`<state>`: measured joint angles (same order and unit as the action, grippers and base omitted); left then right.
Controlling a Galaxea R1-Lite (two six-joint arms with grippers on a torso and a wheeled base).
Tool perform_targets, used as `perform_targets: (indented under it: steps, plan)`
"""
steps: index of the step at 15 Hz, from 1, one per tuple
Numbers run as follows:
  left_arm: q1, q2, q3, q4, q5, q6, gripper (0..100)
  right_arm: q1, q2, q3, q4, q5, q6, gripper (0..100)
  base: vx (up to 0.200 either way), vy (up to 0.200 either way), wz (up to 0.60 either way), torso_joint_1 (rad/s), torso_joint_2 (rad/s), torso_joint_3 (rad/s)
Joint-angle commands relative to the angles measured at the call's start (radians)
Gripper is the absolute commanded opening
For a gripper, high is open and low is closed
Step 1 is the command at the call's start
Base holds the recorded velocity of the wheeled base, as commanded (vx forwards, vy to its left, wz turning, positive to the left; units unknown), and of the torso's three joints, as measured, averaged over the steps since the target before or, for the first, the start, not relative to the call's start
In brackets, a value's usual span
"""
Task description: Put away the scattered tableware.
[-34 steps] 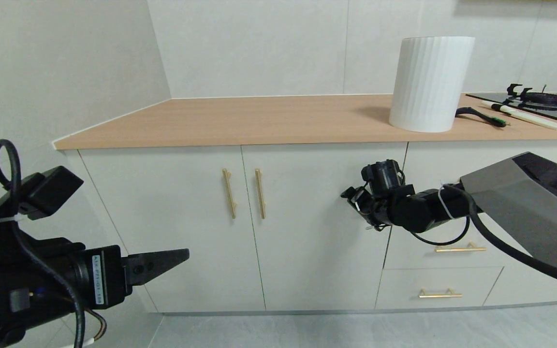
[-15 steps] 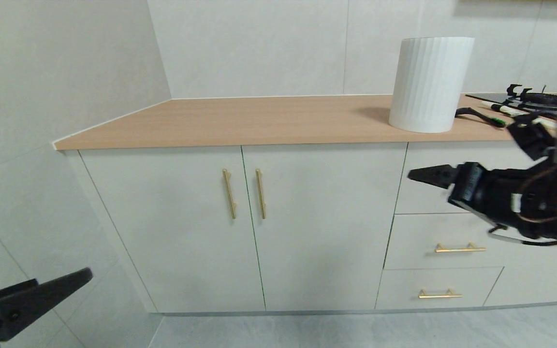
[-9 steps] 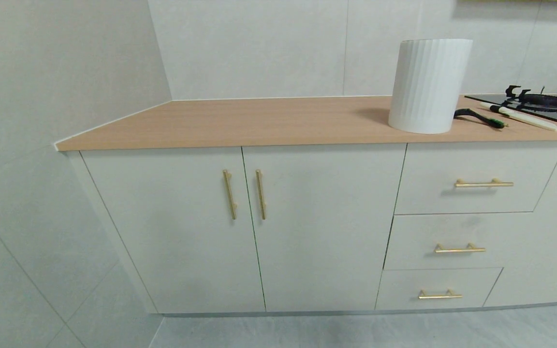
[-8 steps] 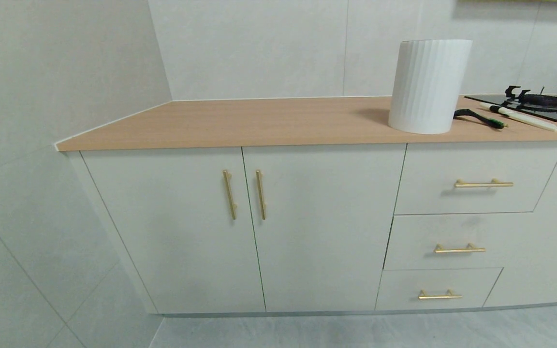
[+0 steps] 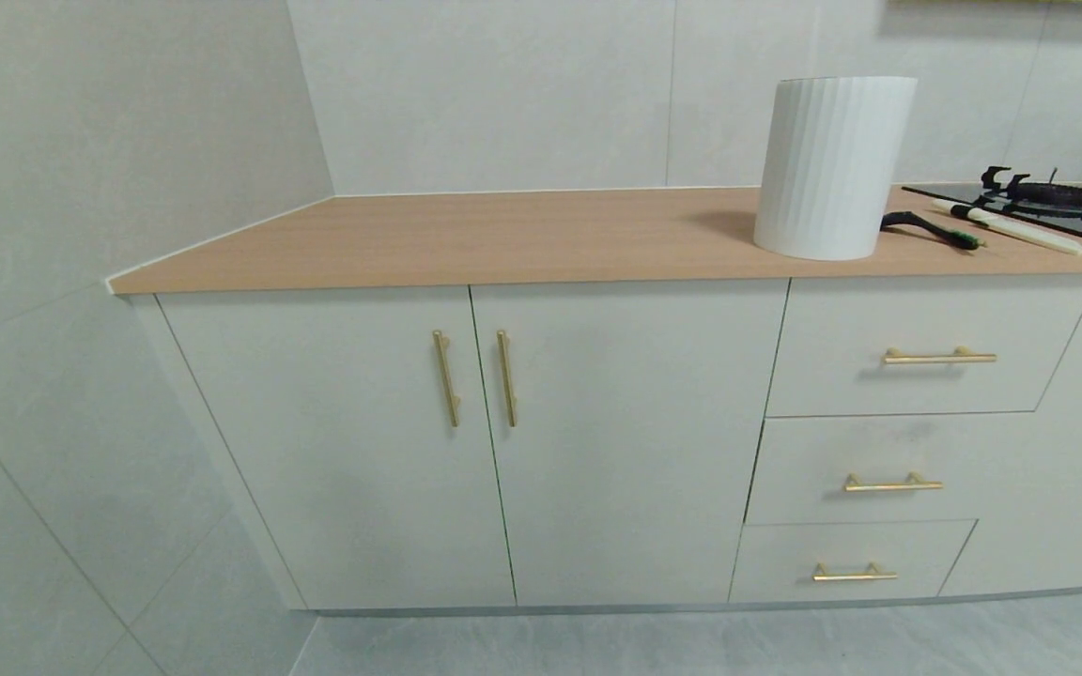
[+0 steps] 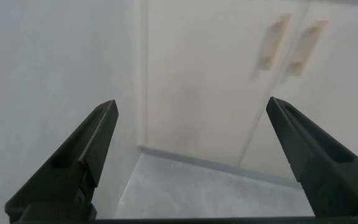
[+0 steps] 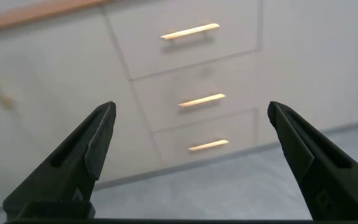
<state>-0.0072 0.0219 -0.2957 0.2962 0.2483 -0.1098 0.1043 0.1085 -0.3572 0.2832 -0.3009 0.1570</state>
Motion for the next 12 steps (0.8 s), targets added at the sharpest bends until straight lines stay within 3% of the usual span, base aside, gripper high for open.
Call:
perform_targets:
  steps: [1,3,6,8,9,12]
  plan:
    - [0.006,-0.022,0.055,-0.015,0.003,-0.004,100,-0.106,-0.075,0.08,-0.001,0.011,-0.056,100,0.0,0.0,0.0,0.0,0.0,0.0]
    - [0.006,-0.022,0.107,-0.074,0.003,0.001,100,-0.106,-0.109,0.184,-0.032,0.008,-0.116,100,0.0,0.0,0.0,0.0,0.0,0.0]
    - [0.006,-0.022,0.262,-0.259,-0.015,0.022,100,-0.106,-0.109,0.357,-0.351,0.052,-0.168,100,0.0,0.0,0.0,0.0,0.0,0.0]
    - [0.006,-0.022,0.296,-0.339,-0.103,0.03,100,-0.106,-0.109,0.357,-0.331,0.111,-0.174,100,0.0,0.0,0.0,0.0,0.0,0.0]
    - [0.006,-0.022,0.296,-0.33,-0.201,0.039,100,-0.106,-0.109,0.357,-0.331,0.177,-0.18,100,0.0,0.0,0.0,0.0,0.0,0.0]
    - [0.006,-0.022,0.296,-0.29,-0.279,0.142,100,-0.104,-0.107,0.356,-0.266,0.305,-0.177,100,0.0,0.0,0.0,0.0,0.0,0.0]
